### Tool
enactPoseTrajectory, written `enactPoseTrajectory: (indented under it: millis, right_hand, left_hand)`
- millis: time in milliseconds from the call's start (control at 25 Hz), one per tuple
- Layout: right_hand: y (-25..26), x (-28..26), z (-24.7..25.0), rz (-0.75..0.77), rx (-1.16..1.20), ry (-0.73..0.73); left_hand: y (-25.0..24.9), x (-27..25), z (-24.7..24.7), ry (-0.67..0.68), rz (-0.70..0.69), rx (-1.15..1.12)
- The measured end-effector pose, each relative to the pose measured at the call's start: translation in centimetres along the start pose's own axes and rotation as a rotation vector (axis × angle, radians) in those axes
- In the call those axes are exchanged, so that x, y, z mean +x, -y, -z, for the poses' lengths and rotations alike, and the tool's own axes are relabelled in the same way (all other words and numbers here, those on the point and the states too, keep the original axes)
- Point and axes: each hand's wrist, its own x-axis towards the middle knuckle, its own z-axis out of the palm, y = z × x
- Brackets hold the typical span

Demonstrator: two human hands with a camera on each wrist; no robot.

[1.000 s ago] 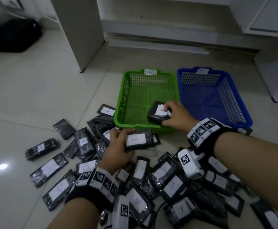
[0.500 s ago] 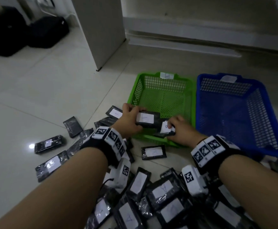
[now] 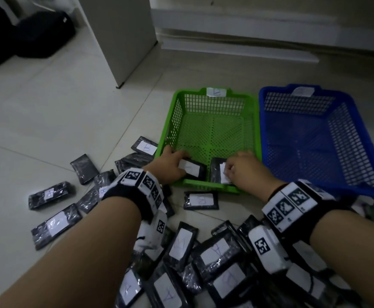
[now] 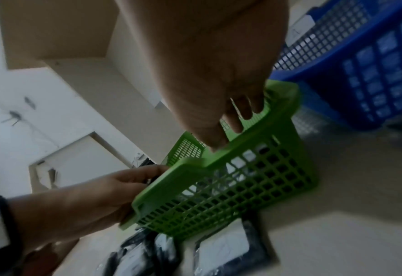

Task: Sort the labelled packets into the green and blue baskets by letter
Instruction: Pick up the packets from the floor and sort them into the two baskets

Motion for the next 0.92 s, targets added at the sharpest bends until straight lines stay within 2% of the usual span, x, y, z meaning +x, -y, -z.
enactPoseTrajectory:
  millis: [80, 160, 240, 360, 440, 520, 560, 600, 640, 680, 760, 840, 920]
  right_hand:
    - [0.6, -1.6, -0.4, 0.029, 0.186, -0.114]
    - [1.0, -3.2, -0.9, 0.082, 0.227, -0.082]
    - [0.8, -3.8, -2.0, 0.130, 0.211, -0.033]
    - [0.6, -3.5, -2.8, 0.122, 0.236, -0.066]
    - [1.2, -4.1, -2.8, 0.142, 0.179, -0.254]
    - [2.5, -5.4, -3.2, 0.284, 0.121, -0.445]
    - [3.1, -6.0, -3.7, 0.401, 0.096, -0.461]
    - [3.7, -6.5, -4.6, 0.507, 0.072, -0.393]
    - [4.1, -6.5, -5.5, 0.556, 0.031, -0.268]
    - [4.4, -6.5, -6.5, 0.536, -0.025, -0.105]
    - [4.6, -6.0, -7.8, 0.383, -0.162, 0.141]
    - [4.6, -5.6, -8.3, 0.303, -0.221, 0.180]
    - [4.8, -5.6, -8.4, 0.322, -0.234, 0.132]
  left_hand:
    - [-0.1, 0.8, -0.2, 0.023, 0.026, -0.026]
    - [-0.3, 1.4, -0.7, 0.025, 0.022, 0.025]
    - [-0.5, 1.8, -1.6, -0.034, 0.011, 0.190]
    - [-0.9, 1.6, -2.2, -0.198, -0.031, 0.361]
    - [-0.5, 0.3, -2.8, -0.356, -0.092, 0.206]
    - [0.3, -2.6, -4.2, -0.598, -0.138, 0.016]
    - [0.7, -4.2, -5.2, -0.700, -0.141, -0.043]
    - [1.1, -6.2, -6.4, -0.747, -0.136, -0.096]
    - [1.5, -7.8, -7.7, -0.738, -0.134, -0.143]
    - [1.9, -9.4, -8.9, -0.669, -0.129, -0.179]
    - [2.5, -11.7, -11.0, -0.461, -0.075, -0.160]
    - [2.8, -13.2, -12.6, -0.270, -0.006, 0.072]
    - [2.8, -14.1, -13.1, -0.184, 0.006, 0.250]
